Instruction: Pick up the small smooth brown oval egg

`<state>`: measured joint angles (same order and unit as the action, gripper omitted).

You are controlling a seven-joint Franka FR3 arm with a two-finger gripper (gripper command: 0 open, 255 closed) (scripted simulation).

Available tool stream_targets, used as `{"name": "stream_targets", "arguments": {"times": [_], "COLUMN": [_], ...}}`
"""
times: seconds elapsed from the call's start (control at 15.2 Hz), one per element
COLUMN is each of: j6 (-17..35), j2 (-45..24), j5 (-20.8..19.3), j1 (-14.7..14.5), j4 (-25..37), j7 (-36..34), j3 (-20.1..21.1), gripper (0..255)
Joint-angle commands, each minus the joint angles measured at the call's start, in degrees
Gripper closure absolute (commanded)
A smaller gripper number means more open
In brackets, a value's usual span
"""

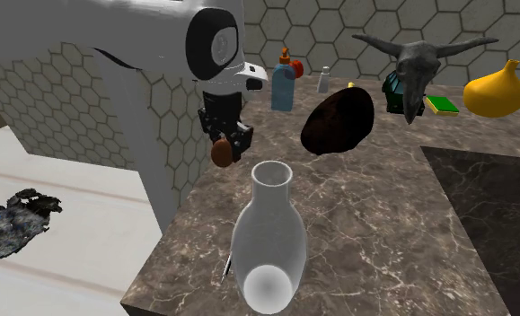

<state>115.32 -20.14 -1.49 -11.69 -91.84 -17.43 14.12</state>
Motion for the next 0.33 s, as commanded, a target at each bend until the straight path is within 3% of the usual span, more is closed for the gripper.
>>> {"name": "stream_targets", "arguments": {"times": [0.0, 0.26], "j6": [-1.38, -2.91], "j2": [0.48, 0.77], "j5": [0.11, 0.18], "j1": [0.00, -0.01], "j4": [0.89, 2.15], "j7": [-0.02, -0.03], "j3": [0.06, 0.10], "gripper": [255, 255]}}
